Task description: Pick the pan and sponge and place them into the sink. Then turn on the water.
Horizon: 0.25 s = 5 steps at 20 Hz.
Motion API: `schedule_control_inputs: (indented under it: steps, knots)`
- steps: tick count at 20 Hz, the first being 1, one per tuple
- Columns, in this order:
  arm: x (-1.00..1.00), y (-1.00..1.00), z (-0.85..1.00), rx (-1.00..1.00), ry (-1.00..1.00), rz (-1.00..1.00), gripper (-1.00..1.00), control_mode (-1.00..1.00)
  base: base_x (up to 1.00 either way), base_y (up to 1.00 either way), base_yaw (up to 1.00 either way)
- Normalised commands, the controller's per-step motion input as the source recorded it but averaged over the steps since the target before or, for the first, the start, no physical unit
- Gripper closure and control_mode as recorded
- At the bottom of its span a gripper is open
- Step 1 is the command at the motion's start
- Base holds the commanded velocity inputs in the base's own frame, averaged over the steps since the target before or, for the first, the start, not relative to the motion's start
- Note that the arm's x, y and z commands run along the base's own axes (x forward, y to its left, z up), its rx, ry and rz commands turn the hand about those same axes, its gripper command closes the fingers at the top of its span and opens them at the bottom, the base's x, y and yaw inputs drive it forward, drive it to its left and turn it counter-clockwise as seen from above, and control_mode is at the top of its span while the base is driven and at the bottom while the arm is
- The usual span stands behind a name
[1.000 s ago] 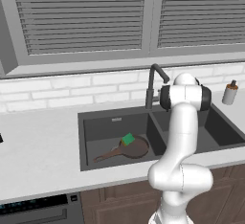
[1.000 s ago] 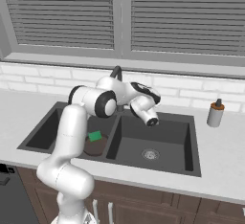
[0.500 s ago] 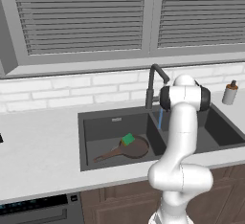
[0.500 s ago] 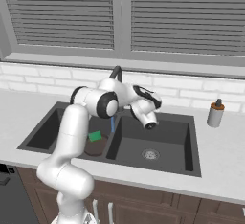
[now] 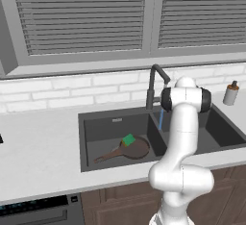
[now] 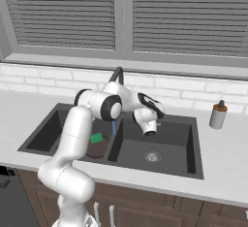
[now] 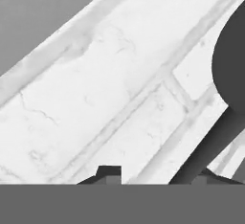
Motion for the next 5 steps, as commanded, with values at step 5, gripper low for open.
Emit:
schedule_control_inputs:
  steps: [5]
  knots:
    - [-0.25,-0.86,0.6,0.4,-0.23,0.0,1.0,-1.0,0.0,0.0,0.0]
